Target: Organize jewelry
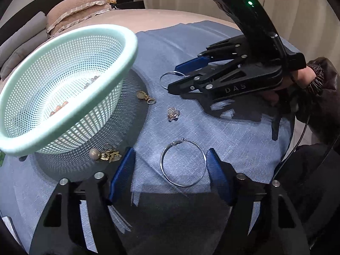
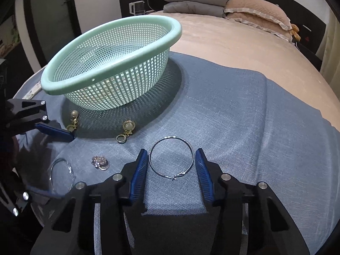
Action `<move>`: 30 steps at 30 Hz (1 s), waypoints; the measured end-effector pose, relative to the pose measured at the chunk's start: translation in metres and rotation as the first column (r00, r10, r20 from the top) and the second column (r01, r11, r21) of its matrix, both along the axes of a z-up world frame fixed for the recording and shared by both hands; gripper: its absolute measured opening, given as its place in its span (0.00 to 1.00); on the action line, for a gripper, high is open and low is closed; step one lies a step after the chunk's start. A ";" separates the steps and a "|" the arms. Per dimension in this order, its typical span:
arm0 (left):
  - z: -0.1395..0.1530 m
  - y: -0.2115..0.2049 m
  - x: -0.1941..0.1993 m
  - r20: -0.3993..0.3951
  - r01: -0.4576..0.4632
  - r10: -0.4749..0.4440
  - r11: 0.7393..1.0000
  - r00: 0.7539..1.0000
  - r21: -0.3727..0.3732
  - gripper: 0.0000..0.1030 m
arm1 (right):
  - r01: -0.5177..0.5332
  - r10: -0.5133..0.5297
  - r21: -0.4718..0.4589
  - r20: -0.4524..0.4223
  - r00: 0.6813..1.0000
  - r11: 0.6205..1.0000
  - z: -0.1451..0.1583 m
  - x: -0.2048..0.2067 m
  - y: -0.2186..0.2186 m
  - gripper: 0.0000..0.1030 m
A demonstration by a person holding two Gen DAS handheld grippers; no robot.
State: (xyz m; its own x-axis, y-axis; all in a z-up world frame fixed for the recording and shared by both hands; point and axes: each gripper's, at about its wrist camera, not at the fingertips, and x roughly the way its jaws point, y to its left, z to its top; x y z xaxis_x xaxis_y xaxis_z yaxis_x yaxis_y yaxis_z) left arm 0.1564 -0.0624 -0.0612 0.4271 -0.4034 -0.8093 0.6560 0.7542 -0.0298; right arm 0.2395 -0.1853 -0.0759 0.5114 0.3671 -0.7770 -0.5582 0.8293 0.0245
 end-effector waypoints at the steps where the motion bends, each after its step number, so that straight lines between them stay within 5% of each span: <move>1: 0.001 0.005 0.002 -0.009 -0.012 0.012 1.000 1.000 -0.009 0.54 | 0.005 -0.004 -0.010 0.013 1.000 1.000 0.000 -0.003 0.002 0.40; 4: 0.005 0.016 0.007 -0.045 -0.041 0.039 0.998 0.998 -0.039 0.40 | 0.017 -0.017 -0.019 0.026 1.000 1.000 0.001 -0.012 0.002 0.39; 21: 0.018 0.059 -0.014 -0.055 -0.132 0.128 0.989 0.990 -0.072 0.40 | 0.021 -0.021 0.005 0.010 1.000 1.000 0.017 -0.067 -0.041 0.39; 30: 0.064 0.096 -0.010 0.041 -0.203 0.206 0.976 0.978 -0.078 0.40 | 0.008 -0.014 0.046 0.119 0.993 0.999 0.072 -0.057 -0.043 0.40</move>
